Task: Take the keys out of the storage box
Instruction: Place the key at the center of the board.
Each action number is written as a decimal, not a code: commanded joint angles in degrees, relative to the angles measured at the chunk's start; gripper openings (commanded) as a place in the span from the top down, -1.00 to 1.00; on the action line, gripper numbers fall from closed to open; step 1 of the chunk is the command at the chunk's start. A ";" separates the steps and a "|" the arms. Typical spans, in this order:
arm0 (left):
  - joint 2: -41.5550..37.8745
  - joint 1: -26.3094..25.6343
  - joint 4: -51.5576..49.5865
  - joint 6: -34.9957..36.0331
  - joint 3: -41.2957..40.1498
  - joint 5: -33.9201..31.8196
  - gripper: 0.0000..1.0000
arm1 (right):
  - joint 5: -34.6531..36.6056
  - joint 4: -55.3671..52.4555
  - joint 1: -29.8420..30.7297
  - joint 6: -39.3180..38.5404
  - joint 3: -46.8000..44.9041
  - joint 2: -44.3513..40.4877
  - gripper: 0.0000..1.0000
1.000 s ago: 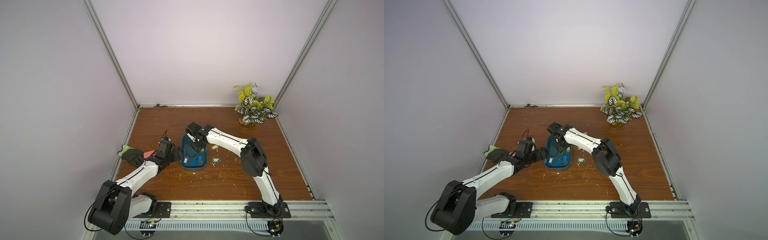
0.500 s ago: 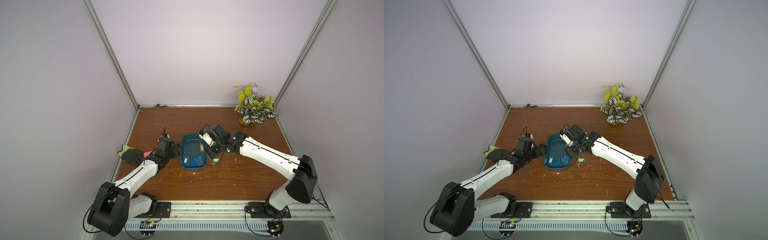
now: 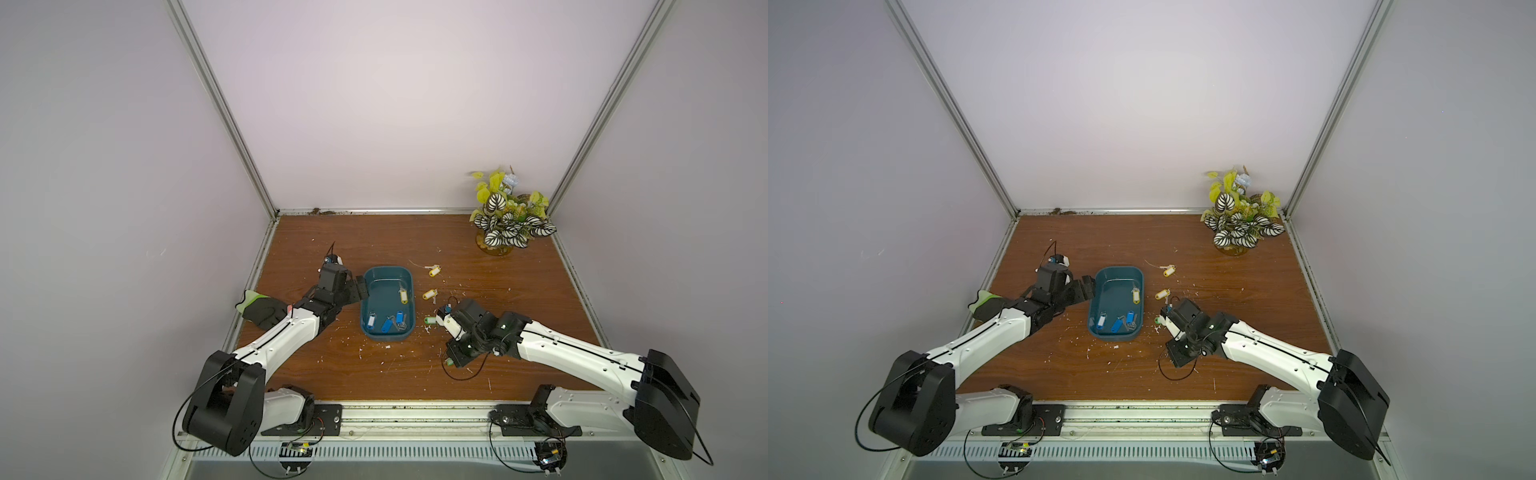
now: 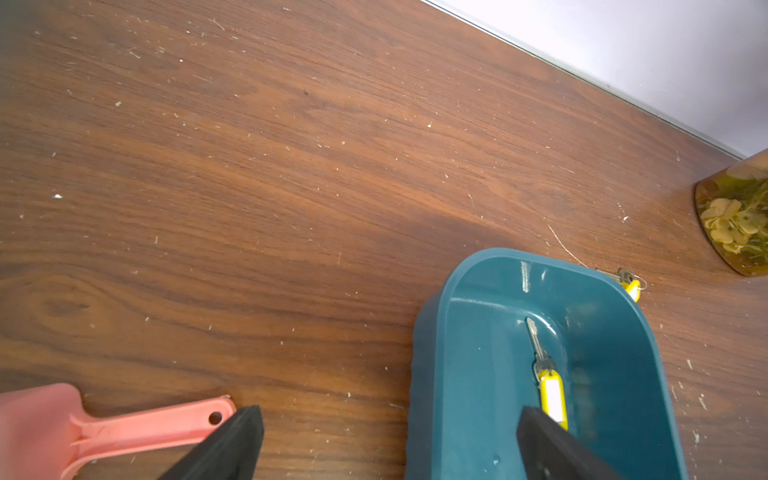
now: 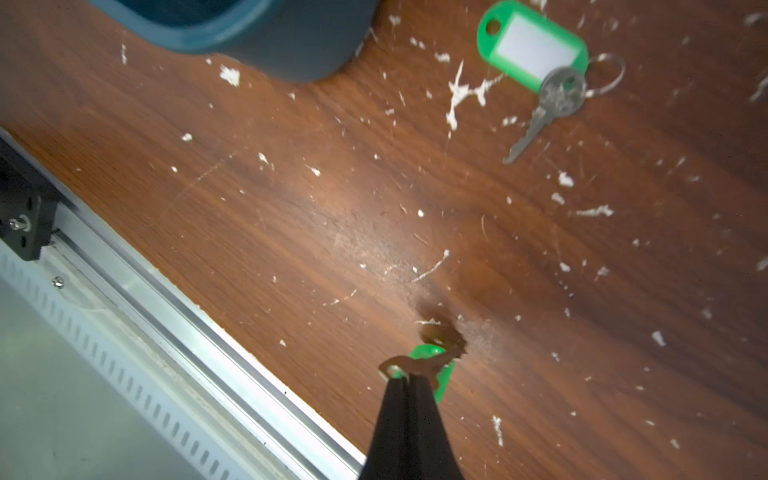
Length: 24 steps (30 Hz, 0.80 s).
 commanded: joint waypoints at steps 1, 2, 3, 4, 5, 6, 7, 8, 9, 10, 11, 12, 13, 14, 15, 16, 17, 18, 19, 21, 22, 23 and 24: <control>0.53 0.75 0.07 1.32 1.66 -0.45 -0.99 | -1.80 4.98 -0.09 2.29 -0.89 -0.65 1.00; 0.57 0.75 0.00 1.33 1.71 -0.41 -0.99 | -2.04 5.63 -0.08 2.16 -1.14 -0.28 1.00; 0.45 0.75 -0.17 1.32 1.79 -0.42 -0.99 | -2.41 6.36 -0.11 1.92 -1.37 0.41 1.00; 0.40 0.75 -0.26 1.29 1.79 -0.43 -0.98 | -2.51 7.07 -0.11 1.60 -1.48 1.04 1.00; 0.30 0.75 -0.35 1.33 1.79 -0.50 -0.98 | -2.56 7.70 -0.10 1.33 -1.51 1.63 1.00; 0.16 0.75 -0.51 1.37 1.79 -0.51 -0.99 | -2.39 8.39 -0.03 1.02 -1.50 2.29 1.00; -0.03 0.75 -0.62 1.40 1.84 -0.47 -0.99 | -2.14 9.16 -0.11 0.79 -1.51 2.85 1.00; -0.12 0.75 -0.69 1.55 1.90 -0.46 -0.99 | -2.03 10.12 -0.05 0.54 -1.50 3.31 1.00; -0.21 0.75 -0.83 1.52 1.88 -0.54 -0.99 | -2.00 11.16 -0.06 0.31 -1.51 3.95 1.00; -0.29 0.75 -0.96 1.51 1.97 -0.51 -0.99 | -2.19 12.33 -0.08 0.15 -1.50 4.60 1.00; -0.37 0.75 -1.15 1.58 2.05 -0.40 -0.99 | -2.57 13.27 -0.05 0.05 -1.49 5.21 1.00; -0.43 0.75 -1.22 1.59 2.14 -0.39 -0.98 | -3.14 14.26 -0.07 -0.04 -1.35 6.05 1.00; -0.51 0.75 -1.48 1.59 2.31 -0.42 -0.99 | -3.31 15.02 -0.03 -0.13 -1.25 6.86 1.00; -0.56 0.75 -1.60 1.68 2.38 -0.37 -0.98 | -3.55 15.53 -0.11 -0.30 -1.24 7.41 1.00; -0.78 0.75 -1.66 1.72 2.43 -0.42 -0.99 | -3.44 16.06 -0.10 -0.52 -1.24 8.15 1.00; -0.90 0.75 -1.80 1.76 2.49 -0.41 -0.98 | -3.27 16.48 -0.07 -0.65 -1.15 8.64 1.00; -1.00 0.75 -1.78 1.85 2.50 -0.42 -0.99 | -3.09 16.92 -0.07 -0.82 -1.22 9.00 1.00; -1.10 0.73 -1.82 1.94 2.50 -0.34 -0.99 | -2.88 17.61 -0.02 -1.00 -1.32 9.28 1.00; -1.28 0.74 -1.82 2.08 2.55 -0.26 -0.99 | -2.59 18.22 -0.09 -1.09 -1.24 9.57 1.00; -1.58 0.76 -1.67 2.20 2.53 0.08 -0.99 | -2.58 19.40 -0.19 -1.23 -1.11 10.19 1.00; -1.74 0.75 -1.71 2.26 2.51 0.27 -0.99 | -2.50 19.70 -0.20 -1.26 -0.98 10.54 1.00; -1.88 0.75 -1.67 2.36 2.50 0.37 -0.99 | -2.26 19.97 -0.20 -1.23 -0.98 10.80 1.00; -1.95 0.75 -1.67 2.38 2.50 0.41 -0.99 | -2.16 20.41 -0.13 -1.32 -1.05 10.99 0.97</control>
